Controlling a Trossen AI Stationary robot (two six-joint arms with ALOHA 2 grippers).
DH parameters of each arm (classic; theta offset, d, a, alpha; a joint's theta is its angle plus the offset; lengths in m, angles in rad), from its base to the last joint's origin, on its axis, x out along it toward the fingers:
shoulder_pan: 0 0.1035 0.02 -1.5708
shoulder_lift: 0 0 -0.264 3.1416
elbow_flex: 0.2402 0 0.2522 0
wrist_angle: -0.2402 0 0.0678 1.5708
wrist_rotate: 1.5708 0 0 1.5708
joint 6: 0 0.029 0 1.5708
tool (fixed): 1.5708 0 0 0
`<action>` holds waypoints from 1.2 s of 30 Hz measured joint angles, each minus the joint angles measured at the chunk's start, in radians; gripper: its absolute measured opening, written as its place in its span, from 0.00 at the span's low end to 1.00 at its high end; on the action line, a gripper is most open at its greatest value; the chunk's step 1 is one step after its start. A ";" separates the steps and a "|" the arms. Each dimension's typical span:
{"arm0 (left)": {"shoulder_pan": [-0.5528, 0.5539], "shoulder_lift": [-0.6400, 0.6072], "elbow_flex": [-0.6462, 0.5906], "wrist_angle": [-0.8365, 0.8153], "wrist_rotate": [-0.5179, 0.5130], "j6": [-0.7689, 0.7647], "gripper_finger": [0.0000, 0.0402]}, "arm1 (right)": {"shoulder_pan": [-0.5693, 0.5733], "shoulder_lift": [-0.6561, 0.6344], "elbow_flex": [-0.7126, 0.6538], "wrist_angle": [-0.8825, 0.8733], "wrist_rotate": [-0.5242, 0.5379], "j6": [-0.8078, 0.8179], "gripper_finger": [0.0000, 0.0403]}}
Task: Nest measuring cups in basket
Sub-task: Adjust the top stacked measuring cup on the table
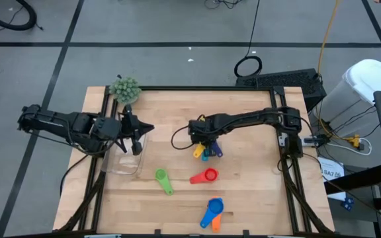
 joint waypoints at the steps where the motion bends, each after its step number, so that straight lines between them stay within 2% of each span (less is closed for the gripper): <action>1: -0.002 0.000 0.000 -0.001 -0.001 0.000 0.08 | 0.000 -0.013 0.000 0.012 0.000 0.000 0.00; 6: -0.004 0.000 0.000 -0.022 -0.004 -0.015 0.08 | 0.003 -0.092 0.000 0.029 0.035 0.002 0.00; 10: 0.011 0.016 -0.013 -0.054 -0.007 -0.052 0.08 | 0.003 -0.166 0.001 -0.029 0.105 0.004 0.00; 14: 0.026 0.065 -0.024 -0.058 -0.007 -0.083 0.08 | 0.004 -0.225 0.001 -0.066 0.127 0.006 0.00; 20: 0.058 0.231 -0.029 -0.042 0.008 -0.098 0.08 | 0.011 -0.246 -0.016 -0.116 0.123 0.067 0.00; 28: 0.088 0.479 -0.030 0.095 0.119 -0.058 0.08 | 0.016 -0.245 -0.220 -0.119 0.123 0.128 0.00; 36: 0.121 0.640 -0.030 0.213 0.132 -0.032 0.08 | 0.044 -0.244 -0.325 -0.044 0.063 0.171 0.00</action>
